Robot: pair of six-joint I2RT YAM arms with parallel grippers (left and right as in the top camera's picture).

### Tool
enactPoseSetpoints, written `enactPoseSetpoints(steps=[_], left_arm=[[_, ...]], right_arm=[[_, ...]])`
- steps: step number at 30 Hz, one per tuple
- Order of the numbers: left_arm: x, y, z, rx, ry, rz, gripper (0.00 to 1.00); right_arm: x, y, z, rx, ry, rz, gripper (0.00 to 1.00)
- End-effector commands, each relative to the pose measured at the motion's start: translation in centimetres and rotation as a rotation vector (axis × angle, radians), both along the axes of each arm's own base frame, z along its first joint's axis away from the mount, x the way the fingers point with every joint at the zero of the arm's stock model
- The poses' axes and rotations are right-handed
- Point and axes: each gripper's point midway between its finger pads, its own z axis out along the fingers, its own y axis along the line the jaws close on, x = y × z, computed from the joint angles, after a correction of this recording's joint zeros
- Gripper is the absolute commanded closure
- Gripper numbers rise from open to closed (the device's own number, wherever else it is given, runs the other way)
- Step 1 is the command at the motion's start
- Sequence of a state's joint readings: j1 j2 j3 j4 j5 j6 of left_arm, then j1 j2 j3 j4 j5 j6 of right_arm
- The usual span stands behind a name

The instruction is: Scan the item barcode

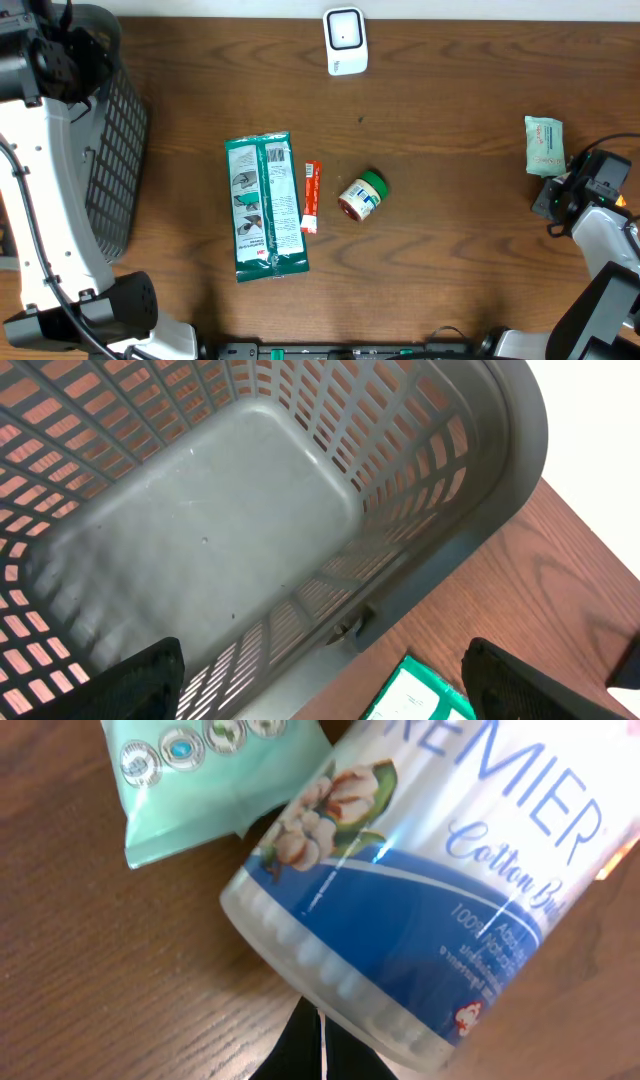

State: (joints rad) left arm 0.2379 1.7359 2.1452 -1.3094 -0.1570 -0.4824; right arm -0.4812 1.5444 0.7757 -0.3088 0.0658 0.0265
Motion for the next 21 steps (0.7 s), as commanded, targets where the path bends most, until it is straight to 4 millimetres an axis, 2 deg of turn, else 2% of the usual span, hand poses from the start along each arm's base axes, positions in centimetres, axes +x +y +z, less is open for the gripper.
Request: enactPoseSetpoints(steps=[1,12,21], left_arm=[[-0.3,0.3,0.5,0.013,-0.006,0.009,0.12],[-0.3,0.3,0.5,0.013,-0.006,0.009,0.12],[-0.3,0.3,0.5,0.013,-0.006,0.009,0.12]], right_arm=[[0.3,-0.3,0.2,-0.021,-0.008,0.028,0.99],[1.0,-0.9,-0.4,-0.036,-0.023,0.036,0.99],[2.4,-1.1,0.4,-0.049,-0.084,0.055,0.99]])
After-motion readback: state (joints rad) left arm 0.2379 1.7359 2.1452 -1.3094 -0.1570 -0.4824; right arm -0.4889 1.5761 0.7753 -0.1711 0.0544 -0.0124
